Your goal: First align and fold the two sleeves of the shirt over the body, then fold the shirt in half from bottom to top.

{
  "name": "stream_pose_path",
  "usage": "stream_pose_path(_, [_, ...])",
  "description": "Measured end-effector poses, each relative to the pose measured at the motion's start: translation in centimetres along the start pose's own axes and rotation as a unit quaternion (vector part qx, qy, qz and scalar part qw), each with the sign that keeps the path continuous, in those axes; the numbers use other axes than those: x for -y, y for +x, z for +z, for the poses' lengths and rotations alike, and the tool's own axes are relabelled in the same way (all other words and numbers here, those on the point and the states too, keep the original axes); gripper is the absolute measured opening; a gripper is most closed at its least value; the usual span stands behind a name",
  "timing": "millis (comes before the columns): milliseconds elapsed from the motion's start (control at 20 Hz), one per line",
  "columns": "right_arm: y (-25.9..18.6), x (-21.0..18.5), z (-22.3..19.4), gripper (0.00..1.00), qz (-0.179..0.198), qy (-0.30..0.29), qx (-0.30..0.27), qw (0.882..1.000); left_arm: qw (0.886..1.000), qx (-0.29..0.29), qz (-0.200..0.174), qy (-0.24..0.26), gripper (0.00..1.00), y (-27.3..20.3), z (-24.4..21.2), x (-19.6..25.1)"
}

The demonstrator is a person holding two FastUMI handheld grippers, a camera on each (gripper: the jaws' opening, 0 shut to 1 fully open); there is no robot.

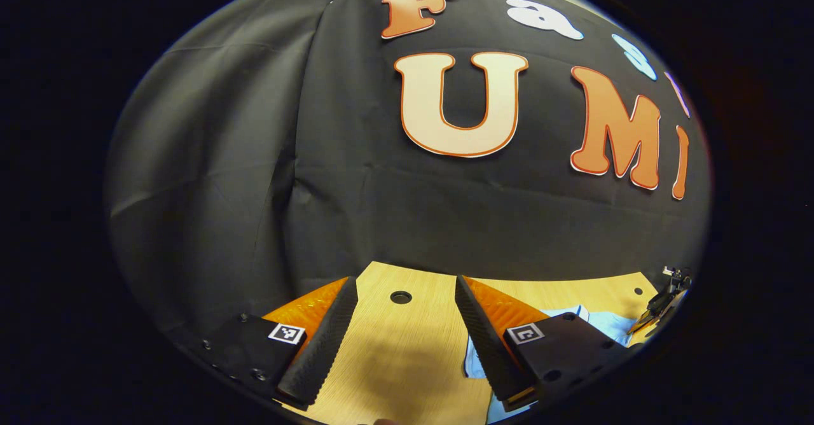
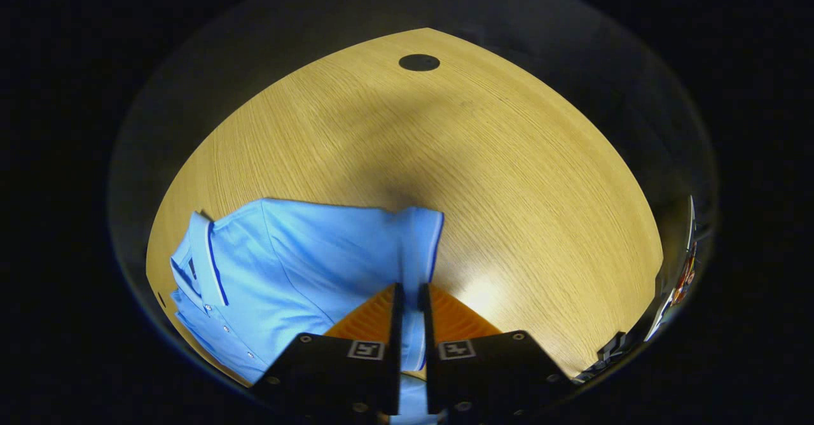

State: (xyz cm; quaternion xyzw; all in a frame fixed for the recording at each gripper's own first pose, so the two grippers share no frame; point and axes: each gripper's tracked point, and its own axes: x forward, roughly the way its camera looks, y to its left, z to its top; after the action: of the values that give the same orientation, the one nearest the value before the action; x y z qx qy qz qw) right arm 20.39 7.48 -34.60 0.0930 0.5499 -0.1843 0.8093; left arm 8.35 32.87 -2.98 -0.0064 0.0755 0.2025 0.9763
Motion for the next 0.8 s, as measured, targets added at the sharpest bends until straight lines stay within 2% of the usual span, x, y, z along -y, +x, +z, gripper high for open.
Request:
stream_pose_path(100, [-0.1,-0.2,0.2,0.04,0.009,-0.010,0.004,1.000,1.000,0.000,0.000,0.001,0.99,-0.3,0.0,0.1])
stream_pose_path(200, [-0.4,-0.2,0.4,0.02,0.008,-0.012,0.011,1.000,1.000,0.000,0.000,0.005,0.99,-0.5,-0.1,0.0])
stream_pose_path(350, [-2.2,-0.3,1.1,0.01,0.006,-0.049,0.039,0.998,1.000,0.007,0.000,0.007,0.99,-0.9,0.3,-0.3])
stream_pose_path(500, [-5.0,-1.6,2.3,0.01,0.022,-0.068,0.069,0.995,1.000,0.010,-0.001,0.009,1.00,-1.2,0.6,-0.7])
stream_pose_path(800, [-11.0,-5.3,3.6,0.01,0.040,-0.144,0.141,0.979,1.000,0.015,-0.001,0.004,1.00,-2.2,0.7,-2.0])
